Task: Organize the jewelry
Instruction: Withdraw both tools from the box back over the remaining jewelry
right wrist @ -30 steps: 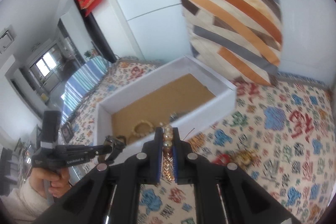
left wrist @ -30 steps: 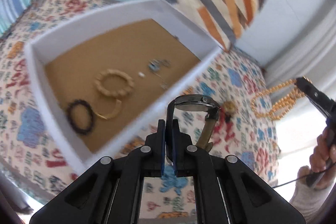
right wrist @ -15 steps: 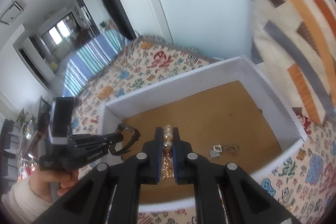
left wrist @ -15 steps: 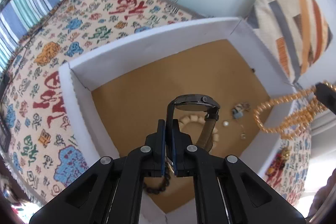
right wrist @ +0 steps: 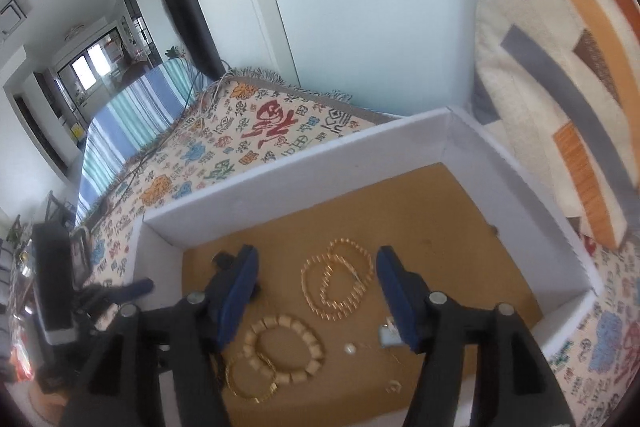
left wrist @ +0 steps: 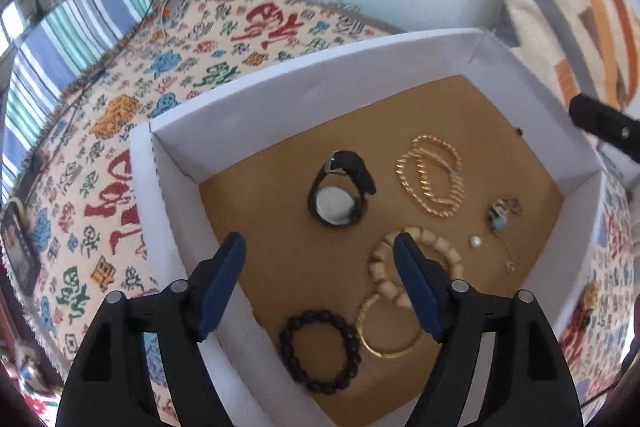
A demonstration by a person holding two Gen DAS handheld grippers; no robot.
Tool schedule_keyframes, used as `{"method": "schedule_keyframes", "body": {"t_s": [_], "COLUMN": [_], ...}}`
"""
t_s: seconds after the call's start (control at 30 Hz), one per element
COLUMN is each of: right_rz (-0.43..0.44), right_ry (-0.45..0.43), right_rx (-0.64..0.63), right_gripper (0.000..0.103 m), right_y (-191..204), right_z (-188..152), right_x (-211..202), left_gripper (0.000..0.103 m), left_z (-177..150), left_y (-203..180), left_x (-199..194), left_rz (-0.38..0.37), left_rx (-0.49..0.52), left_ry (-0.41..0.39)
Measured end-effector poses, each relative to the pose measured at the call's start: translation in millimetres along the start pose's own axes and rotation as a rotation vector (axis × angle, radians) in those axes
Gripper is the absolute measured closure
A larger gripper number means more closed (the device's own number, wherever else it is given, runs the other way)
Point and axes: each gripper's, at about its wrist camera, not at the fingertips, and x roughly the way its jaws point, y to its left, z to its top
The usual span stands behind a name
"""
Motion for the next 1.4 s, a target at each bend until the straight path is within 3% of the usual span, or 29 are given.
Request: {"method": "schedule_keyframes", "body": {"t_s": [0.3, 0.63, 0.87, 1.2, 1.4], "right_rz": [-0.101, -0.255, -0.325, -0.394, -0.506], "right_ry": [0.027, -0.048, -0.078, -0.086, -0.086], "right_rx": [0.007, 0.01, 0.036, 0.077, 0.086], "right_gripper": [0.041, 0.041, 0.041, 0.041, 0.041], "right_y": [-29, -42, -49, -64, -65], "right_z": [-103, -188, -229, -261, -267], "right_x": [-84, -173, -209, -225, -226], "left_gripper": [0.017, 0.013, 0.013, 0.01, 0.009], "left_z": [-58, -114, -149, -164, -170], "left_y": [-58, -106, -144, -167, -161], "left_x": [-73, -127, -144, -152, -130], "left_rz": [-0.048, -0.042, -0.046, -0.041, -0.066], "left_rx": [0.115, 0.189, 0.273, 0.331, 0.324], "left_ry": [-0.163, -0.289, -0.318, -0.34, -0.247]}}
